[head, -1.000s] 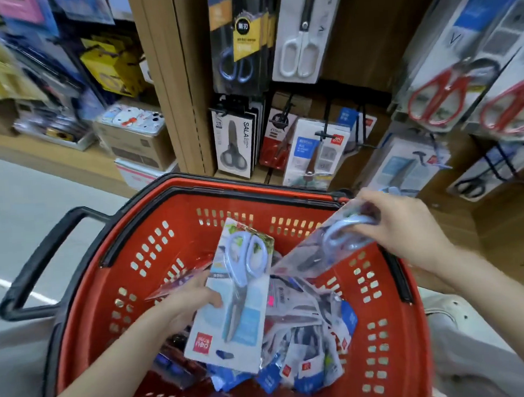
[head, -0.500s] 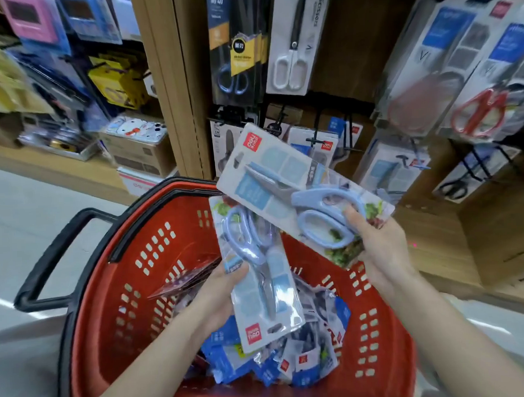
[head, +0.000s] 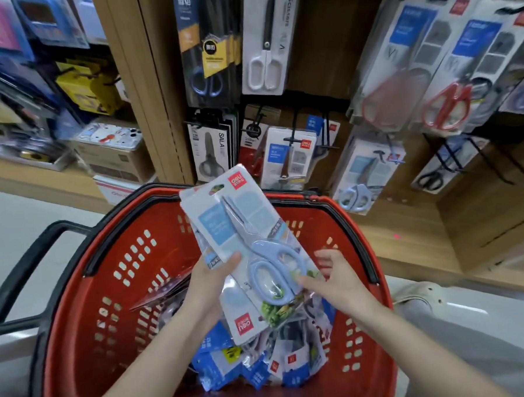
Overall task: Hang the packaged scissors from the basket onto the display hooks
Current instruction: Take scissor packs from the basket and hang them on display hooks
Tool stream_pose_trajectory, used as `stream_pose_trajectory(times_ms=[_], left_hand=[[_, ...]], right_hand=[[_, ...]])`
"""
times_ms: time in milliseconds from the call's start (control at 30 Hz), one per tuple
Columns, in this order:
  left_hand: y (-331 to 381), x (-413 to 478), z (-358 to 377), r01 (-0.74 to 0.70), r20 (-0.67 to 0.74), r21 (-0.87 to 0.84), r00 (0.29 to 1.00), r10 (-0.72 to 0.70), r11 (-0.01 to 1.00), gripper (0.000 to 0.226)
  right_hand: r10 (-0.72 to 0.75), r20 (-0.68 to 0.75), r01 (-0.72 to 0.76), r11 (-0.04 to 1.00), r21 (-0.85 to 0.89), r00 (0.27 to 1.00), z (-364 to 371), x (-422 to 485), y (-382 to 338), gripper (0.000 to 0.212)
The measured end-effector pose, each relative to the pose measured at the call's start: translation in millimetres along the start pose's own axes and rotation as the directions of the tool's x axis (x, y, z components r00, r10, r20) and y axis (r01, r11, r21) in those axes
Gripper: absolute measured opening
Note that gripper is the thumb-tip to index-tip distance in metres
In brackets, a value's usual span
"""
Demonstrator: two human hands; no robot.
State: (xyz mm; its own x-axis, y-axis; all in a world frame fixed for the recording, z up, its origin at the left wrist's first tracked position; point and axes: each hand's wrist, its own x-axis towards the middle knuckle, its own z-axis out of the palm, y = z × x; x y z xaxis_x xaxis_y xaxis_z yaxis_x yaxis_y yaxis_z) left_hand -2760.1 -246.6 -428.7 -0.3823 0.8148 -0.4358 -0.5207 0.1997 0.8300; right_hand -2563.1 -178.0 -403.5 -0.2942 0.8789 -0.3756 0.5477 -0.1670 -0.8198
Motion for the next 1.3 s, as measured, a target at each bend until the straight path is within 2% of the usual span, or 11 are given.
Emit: stream_pose_trajectory(times_ms=[67,133,233,333,400,567,667,733,933,1167,1300], left_hand=[[3,-1,8,-0.040,0.032,0.081,0.999,0.038,0.996,0.023],[6,-4,20,-0.081,0.089,0.149,0.994,0.068,0.986,0.025],[11,-7,41,-0.158,0.198,0.246,0.974,0.110,0.956,0.029],[18,-5,60,-0.181,0.250,0.241,0.961,0.119,0.953,0.027],[25,1,73,-0.166,0.257,0.215,0.960,0.108,0.962,0.040],[43,20,103,-0.305,0.198,0.266,0.946,0.257,0.914,0.036],[51,34,115,-0.320,0.153,0.286,0.946,0.287,0.903,0.034],[53,43,123,-0.315,0.119,0.260,0.949,0.293,0.913,0.033],[46,67,154,-0.313,0.036,0.282,0.948,0.316,0.907,0.030],[38,82,166,-0.405,0.071,0.419,0.907,0.415,0.813,0.029],[38,87,164,-0.426,0.099,0.462,0.896,0.433,0.778,0.030]], right_hand=[[-0.084,0.010,0.084,0.996,0.002,0.996,-3,3,-11,0.059],[-0.164,-0.030,0.165,0.986,0.041,0.986,-6,7,-26,0.040],[-0.260,-0.223,0.278,0.959,0.050,0.939,-17,19,-46,0.013],[-0.256,-0.322,0.305,0.946,0.111,0.911,-34,28,-62,0.013],[-0.271,-0.331,0.328,0.936,0.131,0.904,-46,31,-69,0.016],[-0.274,-0.485,0.422,0.877,0.228,0.830,-100,47,-78,0.003],[-0.257,-0.599,0.481,0.841,0.248,0.758,-142,55,-77,0.031],[-0.263,-0.657,0.503,0.839,0.205,0.706,-163,58,-68,0.037],[-0.234,-0.778,0.437,0.898,0.057,0.583,-200,70,-16,0.008],[-0.071,-0.705,0.195,0.976,0.096,0.705,-185,101,53,0.012],[0.029,-0.639,0.105,0.980,0.170,0.769,-174,137,84,0.060]])
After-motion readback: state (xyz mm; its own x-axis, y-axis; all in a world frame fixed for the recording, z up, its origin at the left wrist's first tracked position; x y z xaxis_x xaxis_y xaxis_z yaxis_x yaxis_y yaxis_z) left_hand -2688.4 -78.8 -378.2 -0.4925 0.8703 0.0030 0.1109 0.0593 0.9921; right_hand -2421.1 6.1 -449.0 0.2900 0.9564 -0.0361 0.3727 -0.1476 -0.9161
